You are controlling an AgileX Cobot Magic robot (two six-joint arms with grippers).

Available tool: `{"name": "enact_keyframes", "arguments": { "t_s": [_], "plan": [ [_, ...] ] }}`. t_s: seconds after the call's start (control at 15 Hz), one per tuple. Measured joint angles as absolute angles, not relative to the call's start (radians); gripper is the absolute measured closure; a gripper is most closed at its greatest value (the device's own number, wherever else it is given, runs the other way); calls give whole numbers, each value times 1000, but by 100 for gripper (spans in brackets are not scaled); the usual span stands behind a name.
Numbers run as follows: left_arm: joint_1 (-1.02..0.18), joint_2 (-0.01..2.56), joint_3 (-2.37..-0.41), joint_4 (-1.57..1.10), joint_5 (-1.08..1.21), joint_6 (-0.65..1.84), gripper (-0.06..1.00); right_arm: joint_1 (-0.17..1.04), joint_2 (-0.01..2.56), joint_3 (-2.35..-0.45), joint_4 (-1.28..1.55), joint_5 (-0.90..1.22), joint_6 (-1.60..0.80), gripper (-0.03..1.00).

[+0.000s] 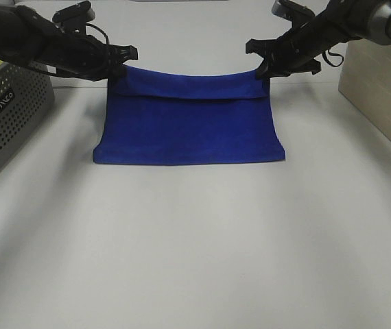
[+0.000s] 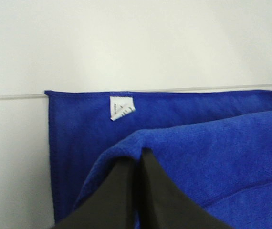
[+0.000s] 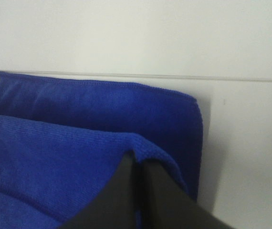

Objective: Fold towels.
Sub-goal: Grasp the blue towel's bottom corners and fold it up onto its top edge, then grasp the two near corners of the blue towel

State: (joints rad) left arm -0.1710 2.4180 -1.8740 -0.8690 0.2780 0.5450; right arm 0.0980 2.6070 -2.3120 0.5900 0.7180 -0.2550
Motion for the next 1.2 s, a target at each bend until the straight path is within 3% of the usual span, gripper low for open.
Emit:
{"name": "enact_keyframes", "arguments": {
  "t_s": [0.2, 0.27, 0.33, 0.47, 0.53, 1.0, 1.2],
  "plan": [
    [-171, 2434, -1874, -865, 228, 595, 92, 98, 2630, -2327, 589, 697, -256, 96],
    [-171, 2437, -1874, -864, 214, 615, 86, 98, 2631, -2327, 587, 694, -256, 90],
    [-173, 2438, -1874, -864, 180, 628, 62, 98, 2631, -2327, 587, 685, -254, 63],
    [-173, 2438, -1874, -864, 144, 631, 37, 98, 2630, -2327, 573, 704, -245, 35],
    [-171, 2438, -1874, -857, 137, 631, 31, 98, 2626, -2327, 551, 727, -235, 28],
    [-125, 2438, -1874, -744, 566, 557, 29, 64, 2578, -2329, 499, 1082, -188, 23],
    [-112, 2438, -1874, -664, 724, 335, 29, 40, 2578, -2329, 504, 1203, -149, 23]
  ]
}}
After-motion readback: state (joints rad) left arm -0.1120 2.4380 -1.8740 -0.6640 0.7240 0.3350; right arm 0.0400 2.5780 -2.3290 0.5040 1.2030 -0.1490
